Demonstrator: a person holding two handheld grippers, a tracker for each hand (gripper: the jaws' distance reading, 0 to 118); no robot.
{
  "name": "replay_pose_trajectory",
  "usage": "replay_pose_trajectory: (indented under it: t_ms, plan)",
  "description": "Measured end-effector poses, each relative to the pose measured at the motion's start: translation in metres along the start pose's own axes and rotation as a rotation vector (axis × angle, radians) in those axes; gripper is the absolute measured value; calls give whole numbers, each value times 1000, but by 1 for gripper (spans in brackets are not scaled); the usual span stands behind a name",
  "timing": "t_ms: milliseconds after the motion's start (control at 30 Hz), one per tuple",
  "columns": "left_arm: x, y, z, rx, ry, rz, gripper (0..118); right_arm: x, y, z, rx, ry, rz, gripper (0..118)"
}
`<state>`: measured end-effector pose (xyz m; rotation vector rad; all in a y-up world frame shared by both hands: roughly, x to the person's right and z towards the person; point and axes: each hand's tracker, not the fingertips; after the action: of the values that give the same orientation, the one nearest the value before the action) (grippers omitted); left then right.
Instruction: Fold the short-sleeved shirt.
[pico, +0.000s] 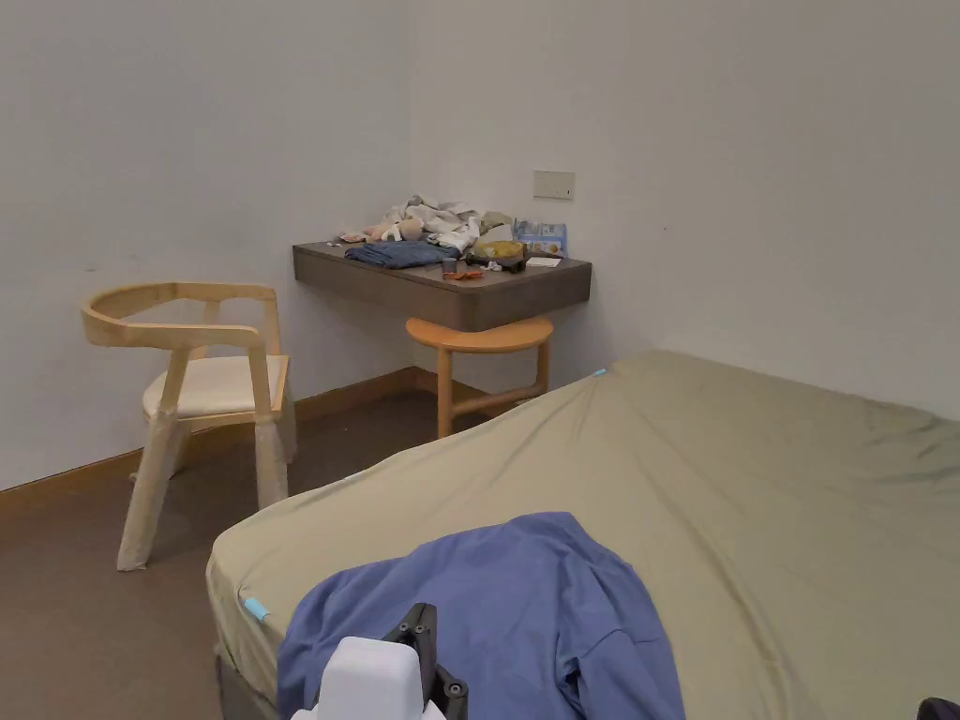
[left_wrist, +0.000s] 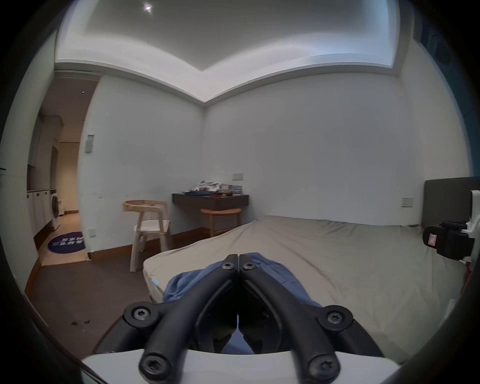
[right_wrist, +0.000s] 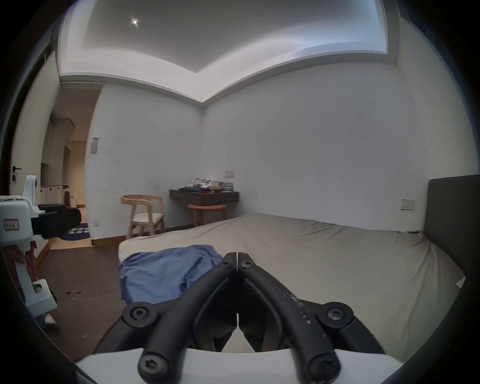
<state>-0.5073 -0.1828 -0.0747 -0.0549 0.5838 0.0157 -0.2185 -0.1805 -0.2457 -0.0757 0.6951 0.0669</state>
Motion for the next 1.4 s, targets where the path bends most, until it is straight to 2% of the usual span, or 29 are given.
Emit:
replay_pose_trajectory:
  t_ms: [200,367,567,667,767,833,867,900,933,967,1000,1033,1233,1267,1300,1333,1400]
  plan:
    - [-3,-12,-29,-54,9,15,0,-6,0,-30,-15,25,2,1]
    - [18,-25,-94,-179,-86,12,0,9,-11,-63,-69,15,22,1]
    - [51,-45,-249,-388,-199,-22,0,34,-32,-120,-123,1,18,1]
    - [66,-69,-338,-623,-274,-52,0,46,-46,-144,-153,-7,24,1]
    - [74,-97,-409,-834,-221,-38,0,57,-59,-163,-189,-14,7,1]
    - [79,-113,-440,-873,-133,-134,0,65,-68,-171,-203,-19,-8,1]
    - [80,-115,-447,-865,-122,-134,0,68,-71,-173,-208,-19,-15,1]
    - [77,-116,-456,-879,-118,-80,7,71,-75,-177,-221,-17,-24,1]
    - [73,-119,-461,-903,-124,-3,24,73,-79,-179,-230,-17,-27,1]
    - [71,-123,-468,-941,-136,32,66,75,-82,-181,-236,-19,-27,1]
    - [70,-128,-474,-972,-134,48,92,76,-84,-183,-241,-21,-26,1]
    - [70,-133,-478,-1013,-129,44,105,77,-86,-184,-245,-20,-25,1]
    - [79,-154,-486,-1028,-143,-6,109,78,-88,-184,-240,0,-25,1]
    - [82,-156,-485,-1029,-135,-23,107,78,-89,-183,-238,0,-21,1]
    - [85,-157,-485,-1020,-128,-39,100,77,-89,-182,-237,-1,-17,1]
    - [88,-155,-481,-1005,-130,-55,84,77,-89,-181,-238,-2,-13,1]
    - [91,-149,-474,-924,-121,-107,2,78,-90,-177,-239,-2,-17,1]
